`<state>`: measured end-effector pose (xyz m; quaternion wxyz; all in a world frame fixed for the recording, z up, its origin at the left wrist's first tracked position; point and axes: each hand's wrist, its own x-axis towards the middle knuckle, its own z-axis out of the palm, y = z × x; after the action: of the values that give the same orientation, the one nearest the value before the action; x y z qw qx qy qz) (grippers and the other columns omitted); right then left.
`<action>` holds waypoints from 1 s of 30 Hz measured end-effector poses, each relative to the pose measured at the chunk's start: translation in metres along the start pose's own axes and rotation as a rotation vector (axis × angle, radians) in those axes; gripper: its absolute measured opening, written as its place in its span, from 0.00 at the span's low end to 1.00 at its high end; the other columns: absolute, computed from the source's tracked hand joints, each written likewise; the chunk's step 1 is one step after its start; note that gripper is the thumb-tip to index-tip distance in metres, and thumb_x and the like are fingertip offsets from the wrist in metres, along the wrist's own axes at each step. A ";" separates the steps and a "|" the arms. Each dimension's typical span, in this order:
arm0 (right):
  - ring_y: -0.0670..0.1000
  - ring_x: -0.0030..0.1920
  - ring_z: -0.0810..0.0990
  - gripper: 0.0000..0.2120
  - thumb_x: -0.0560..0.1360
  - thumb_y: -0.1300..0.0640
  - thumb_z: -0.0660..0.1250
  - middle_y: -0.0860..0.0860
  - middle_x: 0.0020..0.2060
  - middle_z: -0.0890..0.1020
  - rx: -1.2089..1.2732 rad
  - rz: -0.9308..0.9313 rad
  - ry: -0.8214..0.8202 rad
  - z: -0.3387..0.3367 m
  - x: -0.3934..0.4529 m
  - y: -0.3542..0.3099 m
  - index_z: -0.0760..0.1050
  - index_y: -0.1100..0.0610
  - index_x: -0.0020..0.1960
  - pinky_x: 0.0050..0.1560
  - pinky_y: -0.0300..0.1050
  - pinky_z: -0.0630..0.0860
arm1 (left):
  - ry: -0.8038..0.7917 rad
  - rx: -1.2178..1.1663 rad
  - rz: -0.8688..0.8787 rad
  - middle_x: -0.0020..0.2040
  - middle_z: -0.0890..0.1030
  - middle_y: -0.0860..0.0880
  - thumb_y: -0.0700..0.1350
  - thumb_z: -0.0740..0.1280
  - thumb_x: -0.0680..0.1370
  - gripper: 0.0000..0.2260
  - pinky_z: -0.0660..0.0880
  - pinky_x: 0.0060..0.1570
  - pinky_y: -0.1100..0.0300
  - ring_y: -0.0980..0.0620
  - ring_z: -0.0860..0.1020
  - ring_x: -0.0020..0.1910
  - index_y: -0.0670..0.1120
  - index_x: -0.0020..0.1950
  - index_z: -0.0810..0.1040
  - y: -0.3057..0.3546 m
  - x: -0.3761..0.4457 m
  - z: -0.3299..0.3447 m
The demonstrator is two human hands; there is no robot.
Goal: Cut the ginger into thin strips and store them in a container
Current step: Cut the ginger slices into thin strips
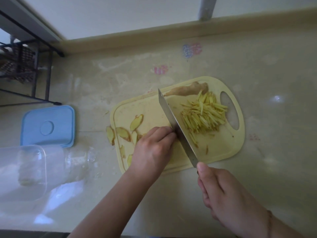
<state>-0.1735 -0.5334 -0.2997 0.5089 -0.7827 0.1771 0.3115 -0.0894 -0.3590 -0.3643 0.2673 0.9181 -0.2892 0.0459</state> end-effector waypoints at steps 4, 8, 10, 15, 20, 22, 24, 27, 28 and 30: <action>0.46 0.22 0.66 0.37 0.69 0.22 0.45 0.47 0.21 0.66 0.027 0.013 0.014 0.002 0.002 0.000 0.62 0.57 0.34 0.26 0.34 0.61 | -0.019 -0.018 -0.001 0.48 0.84 0.46 0.29 0.72 0.72 0.08 0.80 0.39 0.52 0.45 0.82 0.43 0.39 0.48 0.85 -0.003 -0.001 -0.001; 0.44 0.18 0.67 0.34 0.71 0.26 0.46 0.48 0.19 0.68 0.063 0.088 -0.071 -0.009 -0.005 -0.010 0.65 0.58 0.34 0.21 0.35 0.67 | -0.028 -0.001 -0.014 0.48 0.84 0.45 0.28 0.75 0.70 0.10 0.81 0.37 0.52 0.44 0.83 0.44 0.39 0.48 0.85 -0.002 -0.001 -0.001; 0.43 0.17 0.68 0.33 0.68 0.28 0.46 0.49 0.19 0.69 0.068 0.094 -0.091 -0.010 -0.006 -0.014 0.66 0.58 0.34 0.21 0.34 0.67 | -0.010 0.012 -0.012 0.47 0.84 0.45 0.28 0.74 0.70 0.10 0.81 0.37 0.52 0.44 0.83 0.43 0.39 0.48 0.85 -0.001 -0.002 0.000; 0.43 0.18 0.68 0.33 0.73 0.28 0.45 0.48 0.19 0.69 0.085 0.091 -0.062 -0.001 -0.002 -0.010 0.65 0.58 0.35 0.22 0.34 0.66 | -0.012 0.034 -0.004 0.46 0.84 0.45 0.30 0.71 0.71 0.08 0.80 0.35 0.52 0.44 0.83 0.42 0.40 0.46 0.85 -0.002 -0.001 0.000; 0.45 0.20 0.66 0.36 0.70 0.22 0.45 0.47 0.21 0.66 0.060 0.041 -0.010 0.004 0.001 -0.005 0.63 0.56 0.34 0.22 0.34 0.64 | -0.002 0.033 0.020 0.45 0.84 0.47 0.31 0.70 0.74 0.07 0.79 0.35 0.53 0.46 0.82 0.43 0.41 0.46 0.85 -0.003 0.001 -0.002; 0.44 0.18 0.66 0.35 0.74 0.25 0.45 0.48 0.20 0.67 0.076 0.056 -0.035 -0.002 -0.001 -0.010 0.64 0.57 0.34 0.21 0.34 0.65 | 0.013 0.042 0.036 0.45 0.84 0.46 0.33 0.66 0.76 0.08 0.79 0.36 0.54 0.46 0.82 0.43 0.40 0.46 0.85 -0.003 0.001 -0.003; 0.44 0.17 0.66 0.32 0.71 0.28 0.46 0.49 0.20 0.68 0.093 0.073 -0.070 -0.009 -0.003 -0.015 0.65 0.57 0.34 0.20 0.34 0.65 | 0.037 0.047 0.034 0.44 0.84 0.46 0.32 0.64 0.75 0.09 0.79 0.35 0.54 0.45 0.82 0.42 0.39 0.45 0.85 -0.003 0.001 -0.003; 0.44 0.17 0.66 0.32 0.71 0.28 0.46 0.49 0.20 0.67 0.092 0.073 -0.059 -0.007 -0.004 -0.015 0.65 0.57 0.35 0.21 0.34 0.65 | 0.044 0.049 0.018 0.43 0.84 0.45 0.32 0.64 0.73 0.10 0.79 0.34 0.55 0.45 0.82 0.41 0.39 0.44 0.85 -0.002 0.002 -0.002; 0.44 0.18 0.66 0.34 0.72 0.26 0.46 0.48 0.21 0.66 0.071 0.065 -0.038 -0.003 -0.003 -0.016 0.64 0.57 0.35 0.21 0.35 0.65 | 0.034 0.049 0.010 0.43 0.84 0.46 0.33 0.64 0.73 0.10 0.79 0.33 0.55 0.45 0.82 0.41 0.40 0.44 0.85 -0.003 0.002 -0.002; 0.45 0.20 0.65 0.39 0.70 0.19 0.45 0.47 0.22 0.65 0.026 0.025 0.004 0.005 0.000 -0.010 0.62 0.56 0.35 0.22 0.35 0.65 | 0.021 0.044 -0.003 0.43 0.84 0.47 0.34 0.64 0.72 0.10 0.79 0.33 0.56 0.46 0.82 0.40 0.41 0.44 0.86 -0.004 0.003 -0.002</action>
<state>-0.1687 -0.5240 -0.2944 0.5148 -0.7744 0.1918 0.3138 -0.0846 -0.3564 -0.3643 0.2500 0.9236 -0.2840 0.0615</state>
